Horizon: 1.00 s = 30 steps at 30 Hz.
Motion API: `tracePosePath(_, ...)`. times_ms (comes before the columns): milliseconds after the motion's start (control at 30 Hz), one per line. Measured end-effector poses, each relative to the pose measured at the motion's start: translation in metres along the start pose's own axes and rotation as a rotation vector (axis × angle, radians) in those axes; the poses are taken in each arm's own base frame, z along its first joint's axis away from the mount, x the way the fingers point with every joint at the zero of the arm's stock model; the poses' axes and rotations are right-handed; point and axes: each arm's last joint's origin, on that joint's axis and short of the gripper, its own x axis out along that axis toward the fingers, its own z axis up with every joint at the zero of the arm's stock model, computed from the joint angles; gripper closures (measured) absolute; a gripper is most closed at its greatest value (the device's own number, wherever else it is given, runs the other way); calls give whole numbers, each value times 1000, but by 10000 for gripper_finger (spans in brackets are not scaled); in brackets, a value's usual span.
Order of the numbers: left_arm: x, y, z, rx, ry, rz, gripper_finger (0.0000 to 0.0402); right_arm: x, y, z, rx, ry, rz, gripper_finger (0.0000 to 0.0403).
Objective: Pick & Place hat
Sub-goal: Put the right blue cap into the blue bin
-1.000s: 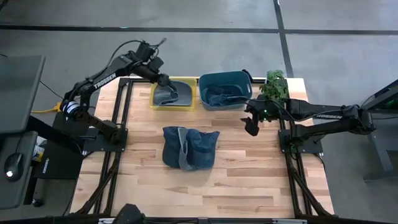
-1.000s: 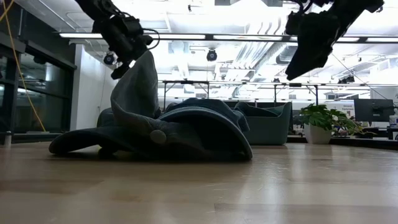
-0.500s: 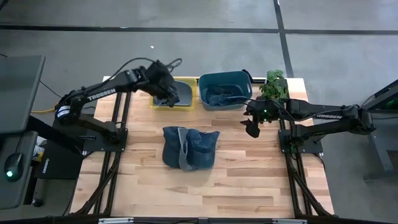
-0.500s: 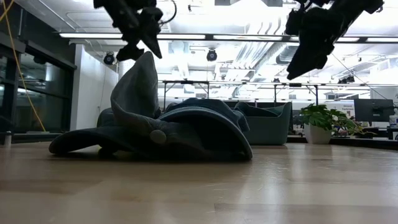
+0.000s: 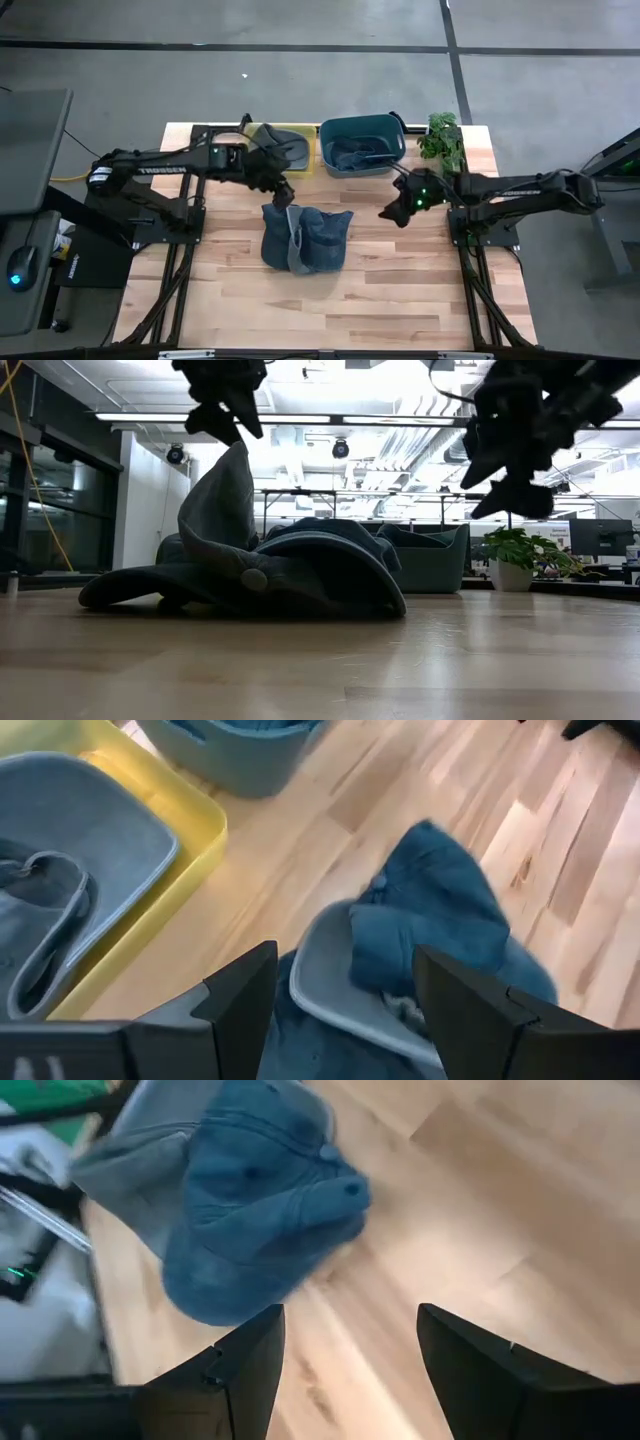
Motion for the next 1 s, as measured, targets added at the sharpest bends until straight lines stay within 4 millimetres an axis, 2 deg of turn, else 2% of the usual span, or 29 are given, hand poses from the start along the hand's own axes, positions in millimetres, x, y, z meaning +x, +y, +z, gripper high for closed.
tracePosePath(200,-8,-11,-21,86,96,35,173,14,1,-21,165,-87,93,181)
tracePosePath(533,-23,-44,-58,233,171,32,173,9,42,-46,23,-196,304,181)
tracePosePath(667,-28,-56,-69,251,157,23,173,0,69,-54,-97,-260,318,181)
tracePosePath(800,-33,-64,-78,260,146,11,173,-2,97,-59,-266,-309,247,181)
tracePosePath(900,-36,-69,-83,271,144,-2,173,7,119,-63,-412,-294,179,181)
tracePosePath(1000,-37,-73,-85,283,136,-21,173,26,141,-71,-570,-233,113,181)
